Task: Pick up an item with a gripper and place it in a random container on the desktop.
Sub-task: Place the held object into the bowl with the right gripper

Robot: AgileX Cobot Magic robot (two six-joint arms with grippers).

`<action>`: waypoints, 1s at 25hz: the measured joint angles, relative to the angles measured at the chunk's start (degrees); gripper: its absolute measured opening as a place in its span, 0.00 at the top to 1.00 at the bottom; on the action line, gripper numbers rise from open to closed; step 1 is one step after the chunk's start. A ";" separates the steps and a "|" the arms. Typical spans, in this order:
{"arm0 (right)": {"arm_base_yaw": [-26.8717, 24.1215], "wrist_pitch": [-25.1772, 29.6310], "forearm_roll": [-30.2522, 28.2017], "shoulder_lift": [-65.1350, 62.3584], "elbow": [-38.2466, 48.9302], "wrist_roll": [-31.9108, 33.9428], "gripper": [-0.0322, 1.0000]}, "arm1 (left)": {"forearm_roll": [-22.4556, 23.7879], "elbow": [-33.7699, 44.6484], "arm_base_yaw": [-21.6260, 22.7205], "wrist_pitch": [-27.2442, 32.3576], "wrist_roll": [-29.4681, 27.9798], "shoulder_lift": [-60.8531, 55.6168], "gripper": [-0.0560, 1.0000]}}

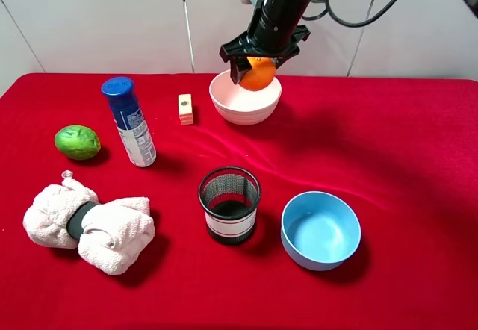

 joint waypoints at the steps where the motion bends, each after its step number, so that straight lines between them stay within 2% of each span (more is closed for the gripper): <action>1: 0.00 -0.82 -0.06 0.24 0.00 0.00 0.43 | 0.00 0.00 0.00 0.00 0.00 0.00 0.01; 11: 0.00 -7.46 -3.70 0.35 0.00 0.00 0.43 | 0.00 0.00 0.00 0.00 0.00 0.00 0.01; 20: 0.00 -8.68 -3.74 0.48 0.00 0.00 0.43 | 0.00 0.00 0.00 0.00 0.00 0.00 0.01; 25: 0.00 -9.10 -1.52 2.30 0.00 0.00 0.43 | 0.00 0.00 0.00 0.00 0.00 0.00 0.01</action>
